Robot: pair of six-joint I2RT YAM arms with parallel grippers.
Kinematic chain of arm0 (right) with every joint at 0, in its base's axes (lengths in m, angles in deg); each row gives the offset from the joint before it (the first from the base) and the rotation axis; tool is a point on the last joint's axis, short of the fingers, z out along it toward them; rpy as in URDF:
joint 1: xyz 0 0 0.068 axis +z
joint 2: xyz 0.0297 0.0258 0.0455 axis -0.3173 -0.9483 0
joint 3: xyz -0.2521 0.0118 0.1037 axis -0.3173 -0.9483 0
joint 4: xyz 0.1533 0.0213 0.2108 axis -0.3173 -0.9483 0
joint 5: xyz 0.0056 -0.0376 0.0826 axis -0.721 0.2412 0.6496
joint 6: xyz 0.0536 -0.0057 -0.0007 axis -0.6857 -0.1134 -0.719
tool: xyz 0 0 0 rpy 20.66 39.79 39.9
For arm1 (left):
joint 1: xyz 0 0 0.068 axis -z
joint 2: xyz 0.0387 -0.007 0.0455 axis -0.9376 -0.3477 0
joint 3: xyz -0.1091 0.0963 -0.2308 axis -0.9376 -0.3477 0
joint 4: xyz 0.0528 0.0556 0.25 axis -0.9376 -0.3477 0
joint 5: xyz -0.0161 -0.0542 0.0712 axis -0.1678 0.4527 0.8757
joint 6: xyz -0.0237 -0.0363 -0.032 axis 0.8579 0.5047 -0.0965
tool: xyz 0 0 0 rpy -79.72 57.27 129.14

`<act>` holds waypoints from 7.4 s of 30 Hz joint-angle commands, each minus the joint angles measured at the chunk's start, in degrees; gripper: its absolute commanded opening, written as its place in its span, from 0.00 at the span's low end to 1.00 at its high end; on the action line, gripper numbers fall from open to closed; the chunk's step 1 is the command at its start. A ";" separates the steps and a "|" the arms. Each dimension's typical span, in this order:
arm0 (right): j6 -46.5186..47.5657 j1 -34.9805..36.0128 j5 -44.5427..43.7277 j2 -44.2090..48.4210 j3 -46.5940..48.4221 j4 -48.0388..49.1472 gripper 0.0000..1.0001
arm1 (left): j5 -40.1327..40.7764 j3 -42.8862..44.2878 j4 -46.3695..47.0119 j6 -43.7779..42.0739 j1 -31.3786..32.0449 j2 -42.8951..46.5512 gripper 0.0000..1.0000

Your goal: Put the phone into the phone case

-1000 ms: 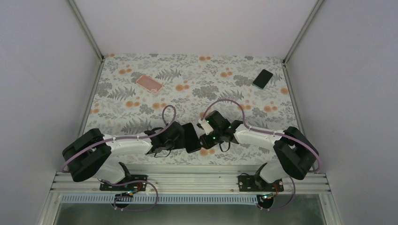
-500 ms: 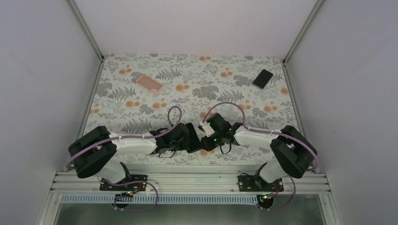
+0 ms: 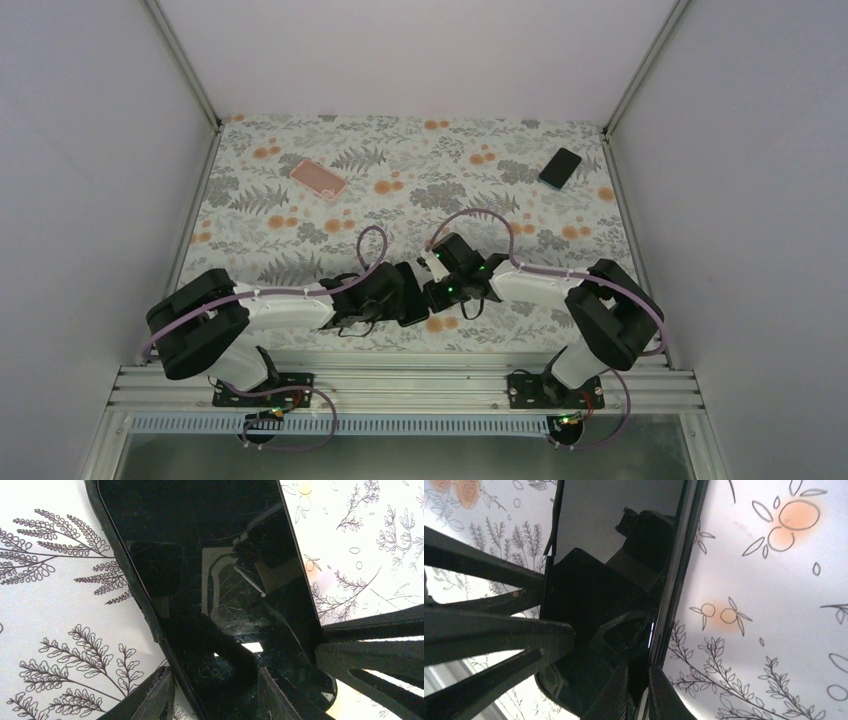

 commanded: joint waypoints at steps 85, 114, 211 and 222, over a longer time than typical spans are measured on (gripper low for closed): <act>1.26 1.89 -9.69 -16.08 9.62 -24.89 0.25 | -5.84 -8.30 1.70 -6.14 -8.15 -0.16 0.47; 1.35 5.64 12.02 -11.53 8.31 -11.95 0.25 | -2.80 -4.77 -4.02 -10.04 -13.00 0.90 0.47; 5.09 -1.14 8.32 -8.15 5.55 -10.99 0.21 | -5.00 -4.07 -6.86 -6.80 -6.36 1.30 0.50; 1.25 0.49 12.86 -3.84 1.80 -7.29 0.26 | -2.98 -4.57 -8.68 -5.30 -4.21 0.34 0.48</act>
